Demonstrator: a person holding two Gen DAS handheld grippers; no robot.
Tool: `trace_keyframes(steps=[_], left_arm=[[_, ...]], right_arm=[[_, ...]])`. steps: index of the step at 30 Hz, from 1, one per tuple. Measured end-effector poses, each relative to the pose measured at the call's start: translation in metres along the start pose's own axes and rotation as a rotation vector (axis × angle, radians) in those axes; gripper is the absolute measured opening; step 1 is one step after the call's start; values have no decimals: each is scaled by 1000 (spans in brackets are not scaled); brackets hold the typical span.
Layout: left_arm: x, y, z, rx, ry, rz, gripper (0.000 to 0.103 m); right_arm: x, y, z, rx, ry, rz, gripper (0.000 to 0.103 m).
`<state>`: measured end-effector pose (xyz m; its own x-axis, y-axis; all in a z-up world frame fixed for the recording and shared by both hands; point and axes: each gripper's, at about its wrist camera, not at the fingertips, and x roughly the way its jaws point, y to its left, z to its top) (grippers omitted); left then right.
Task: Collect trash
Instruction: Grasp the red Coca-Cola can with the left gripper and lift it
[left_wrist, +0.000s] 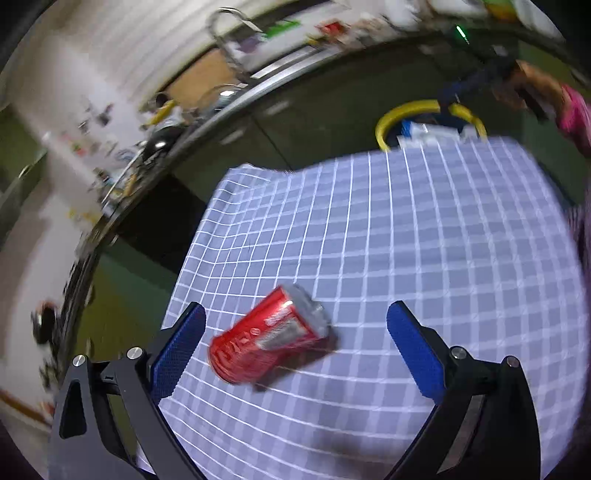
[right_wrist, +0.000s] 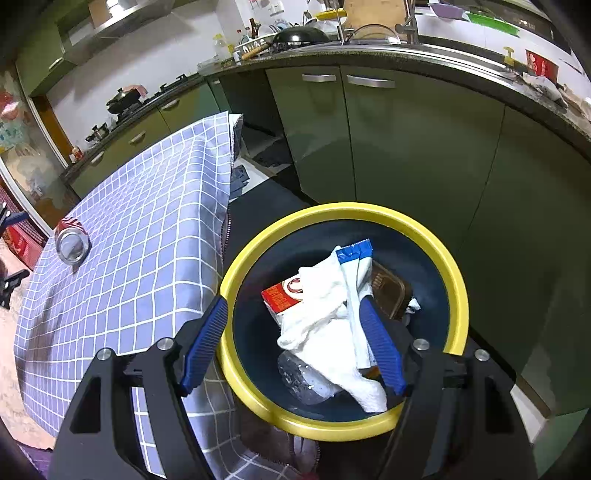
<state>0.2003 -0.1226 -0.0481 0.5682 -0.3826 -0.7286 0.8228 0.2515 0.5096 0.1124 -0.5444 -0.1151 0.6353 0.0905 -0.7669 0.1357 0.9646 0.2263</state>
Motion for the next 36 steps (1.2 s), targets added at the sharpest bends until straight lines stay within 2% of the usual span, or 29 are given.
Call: trace_keyframes(steps=[4, 10, 19, 25, 27, 30, 36], left_arm=[[23, 10, -6, 154, 52, -61, 96], [51, 21, -14, 272, 103, -119, 86], [89, 31, -24, 349, 176, -183, 81], [112, 36, -23, 382, 239, -242, 72], [118, 35, -23, 400, 250, -258, 72], [126, 35, -21, 385, 268, -285, 69], [140, 46, -17, 192, 404, -408, 49]], right_arm=[[1, -2, 8, 4, 7, -20, 70], [2, -5, 18, 5, 30, -43, 71], [11, -1, 25, -1, 68, -44, 71], [20, 1, 29, -1, 89, -36, 71], [23, 1, 29, 3, 97, -31, 71], [28, 0, 29, 7, 110, -31, 72], [33, 2, 28, 11, 121, -10, 72]])
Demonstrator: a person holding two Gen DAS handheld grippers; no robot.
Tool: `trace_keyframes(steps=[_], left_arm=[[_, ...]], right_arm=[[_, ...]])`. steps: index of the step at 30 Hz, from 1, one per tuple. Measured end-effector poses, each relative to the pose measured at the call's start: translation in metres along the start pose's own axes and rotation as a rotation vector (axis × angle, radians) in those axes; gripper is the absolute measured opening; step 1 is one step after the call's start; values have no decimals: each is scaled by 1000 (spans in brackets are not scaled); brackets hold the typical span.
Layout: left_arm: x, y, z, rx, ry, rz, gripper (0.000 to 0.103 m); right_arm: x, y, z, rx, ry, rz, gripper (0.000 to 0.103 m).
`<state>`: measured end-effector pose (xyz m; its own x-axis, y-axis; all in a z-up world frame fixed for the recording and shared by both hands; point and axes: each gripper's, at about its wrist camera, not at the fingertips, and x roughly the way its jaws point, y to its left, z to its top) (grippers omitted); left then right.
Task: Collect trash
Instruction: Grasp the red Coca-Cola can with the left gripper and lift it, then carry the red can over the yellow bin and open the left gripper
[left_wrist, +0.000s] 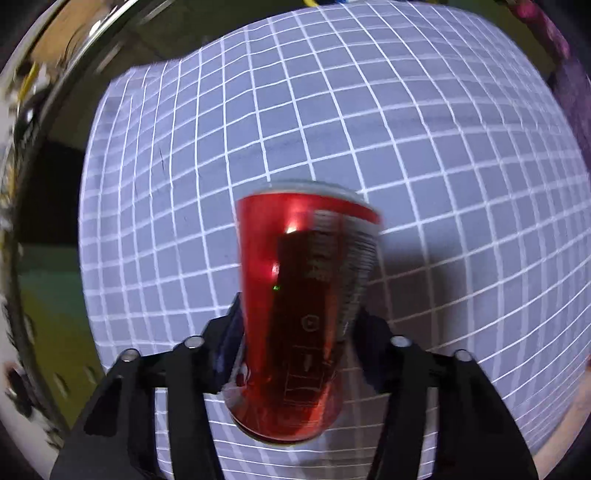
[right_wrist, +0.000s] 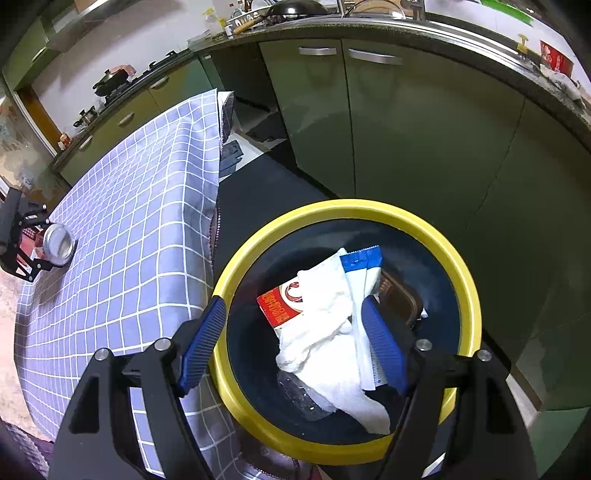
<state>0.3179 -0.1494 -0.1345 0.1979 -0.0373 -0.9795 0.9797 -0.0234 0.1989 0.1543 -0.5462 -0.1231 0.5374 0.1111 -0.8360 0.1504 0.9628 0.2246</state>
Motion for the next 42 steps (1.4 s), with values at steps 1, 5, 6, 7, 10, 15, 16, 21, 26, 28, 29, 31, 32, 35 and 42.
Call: trace_keyframes(steps=[1, 5, 6, 7, 10, 15, 16, 21, 26, 28, 29, 31, 32, 35, 42], left_arm=[[1, 4, 0, -48, 10, -22, 49], [4, 19, -5, -271, 24, -103, 49], [4, 18, -6, -296, 20, -104, 49], [4, 17, -9, -321, 15, -97, 49], [0, 7, -14, -383, -10, -87, 48], [-7, -9, -23, -503, -52, -50, 48], [-9, -12, -25, -524, -57, -40, 48], [-28, -31, -30, -632, -118, 0, 48], [-55, -60, -26, -693, -183, 30, 48], [-66, -73, -13, -695, -201, 36, 48], [-71, -79, -8, -696, -209, 42, 48], [-82, -90, 4, -705, -227, 45, 48], [-87, -96, 10, -704, -239, 44, 48], [-103, -115, 40, -680, -286, 41, 48], [-124, -136, 128, -619, -420, -48, 48]], right_arm=[[0, 0, 0, 1, 0, 6, 72], [0, 1, -2, 0, -3, 23, 72], [0, 1, -2, -1, -4, 26, 72], [-1, 1, -3, -1, -7, 31, 72], [-5, 2, -7, -4, -18, 47, 72], [-17, 1, -13, -10, -43, 68, 72], [-21, 1, -15, -12, -51, 73, 72], [-40, -1, -25, -17, -88, 95, 72], [-59, -4, -34, -21, -126, 111, 72], [-68, -6, -39, -24, -143, 116, 72], [-71, -7, -41, -24, -150, 117, 72], [-79, -12, -47, -20, -165, 118, 72], [-81, -14, -49, -16, -170, 117, 72], [-91, -25, -57, 0, -192, 104, 72], [-112, -62, -76, 94, -255, 74, 72]])
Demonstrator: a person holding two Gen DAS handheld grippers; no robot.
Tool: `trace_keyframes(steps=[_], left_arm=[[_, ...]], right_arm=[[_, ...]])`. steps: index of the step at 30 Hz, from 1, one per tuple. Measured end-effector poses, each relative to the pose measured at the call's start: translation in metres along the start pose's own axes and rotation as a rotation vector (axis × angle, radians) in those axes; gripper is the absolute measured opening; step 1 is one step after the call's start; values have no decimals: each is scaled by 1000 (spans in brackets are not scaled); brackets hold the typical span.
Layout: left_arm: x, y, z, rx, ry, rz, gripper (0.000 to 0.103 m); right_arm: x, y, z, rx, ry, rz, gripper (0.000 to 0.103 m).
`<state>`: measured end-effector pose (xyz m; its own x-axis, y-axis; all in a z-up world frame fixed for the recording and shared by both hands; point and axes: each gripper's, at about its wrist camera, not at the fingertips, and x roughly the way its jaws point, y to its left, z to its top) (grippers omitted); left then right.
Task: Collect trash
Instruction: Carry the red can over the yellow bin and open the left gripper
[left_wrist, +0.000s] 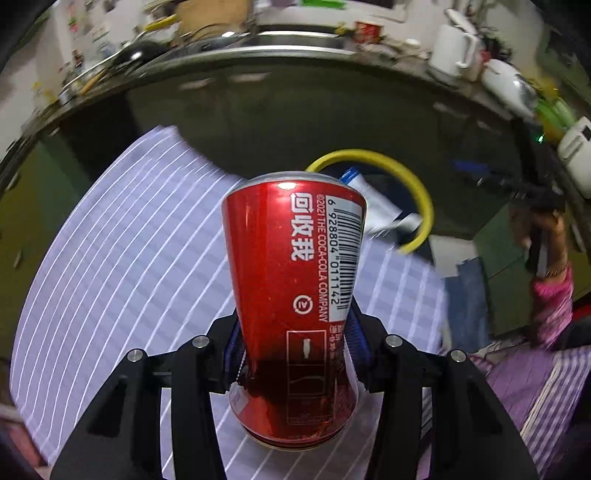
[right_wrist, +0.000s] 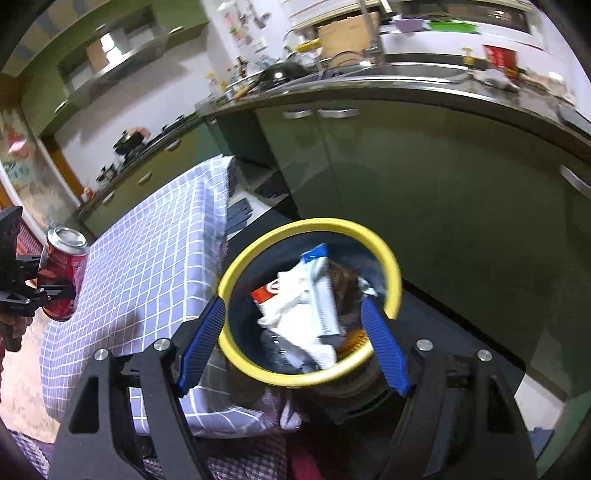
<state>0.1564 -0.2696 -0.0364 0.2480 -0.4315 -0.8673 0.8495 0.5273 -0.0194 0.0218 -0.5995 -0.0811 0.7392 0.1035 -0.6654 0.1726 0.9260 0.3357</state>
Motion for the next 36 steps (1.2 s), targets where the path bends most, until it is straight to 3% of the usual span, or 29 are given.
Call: trace_keyframes(steps=[6, 13, 18, 29, 32, 36], left_arm=[[41, -56, 65, 40, -11, -106, 48], [91, -86, 118, 5, 18, -147, 48], [128, -91, 140, -52, 44, -144, 48], [190, -96, 154, -138, 103, -120, 49], [211, -89, 154, -217, 126, -112, 72], [218, -81, 153, -262, 117, -102, 75]], right_arm=[[-12, -21, -6, 38, -25, -20, 72], [-16, -49, -12, 95, -36, -30, 72], [-16, -59, -15, 117, -36, -25, 72], [-13, -67, -16, 136, -33, -1, 72], [-14, -67, -16, 139, -40, 2, 73], [-17, -65, -16, 139, -47, 7, 74]])
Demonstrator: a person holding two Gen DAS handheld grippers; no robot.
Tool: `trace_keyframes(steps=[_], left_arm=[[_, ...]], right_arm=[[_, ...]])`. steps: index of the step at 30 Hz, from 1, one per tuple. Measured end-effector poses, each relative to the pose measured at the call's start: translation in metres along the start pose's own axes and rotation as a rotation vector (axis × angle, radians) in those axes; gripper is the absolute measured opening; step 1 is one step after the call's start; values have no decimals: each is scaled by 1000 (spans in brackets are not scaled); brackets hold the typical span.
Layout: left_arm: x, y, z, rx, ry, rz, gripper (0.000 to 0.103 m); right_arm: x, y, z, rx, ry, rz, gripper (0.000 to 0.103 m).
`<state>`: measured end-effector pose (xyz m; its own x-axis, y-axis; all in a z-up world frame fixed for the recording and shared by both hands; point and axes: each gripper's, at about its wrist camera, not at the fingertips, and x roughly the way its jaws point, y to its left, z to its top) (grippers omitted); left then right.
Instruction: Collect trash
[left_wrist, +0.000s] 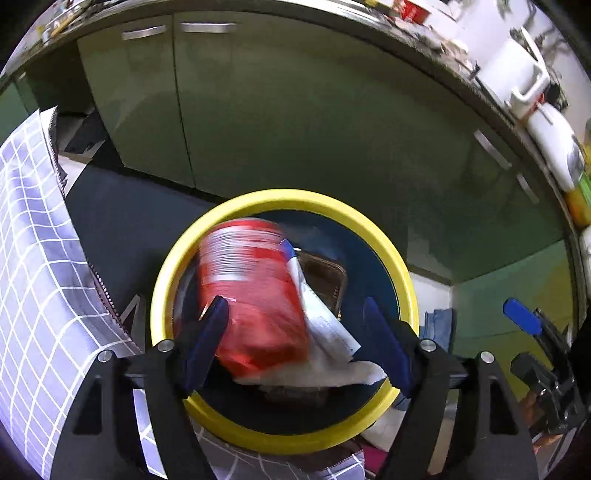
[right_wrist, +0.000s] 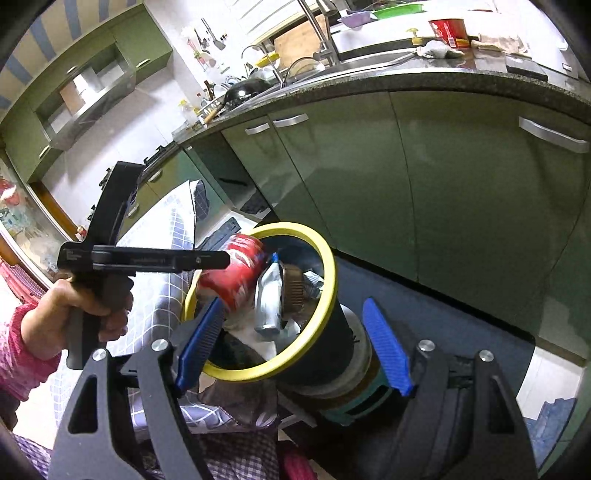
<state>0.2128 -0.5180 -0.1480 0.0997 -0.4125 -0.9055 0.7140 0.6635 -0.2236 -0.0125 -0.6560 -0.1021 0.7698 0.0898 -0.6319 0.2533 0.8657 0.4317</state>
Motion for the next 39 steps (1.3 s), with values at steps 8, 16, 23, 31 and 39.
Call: trace_keyframes(steps=[8, 16, 23, 31, 39], left_arm=[[-91, 15, -45, 42, -285, 79, 95], [-185, 64, -161, -39, -519, 278, 98], [-248, 114, -265, -239, -617, 485, 98], [-305, 127, -364, -350, -700, 670, 98], [-337, 109, -396, -404, -824, 597, 98]], right_arm=[[8, 9, -2, -4, 22, 28, 74], [15, 52, -8, -86, 54, 55, 75], [13, 95, -21, -176, 66, 61, 77], [-19, 142, -39, -291, 15, 68, 87], [-60, 181, -43, -375, -146, 73, 96]])
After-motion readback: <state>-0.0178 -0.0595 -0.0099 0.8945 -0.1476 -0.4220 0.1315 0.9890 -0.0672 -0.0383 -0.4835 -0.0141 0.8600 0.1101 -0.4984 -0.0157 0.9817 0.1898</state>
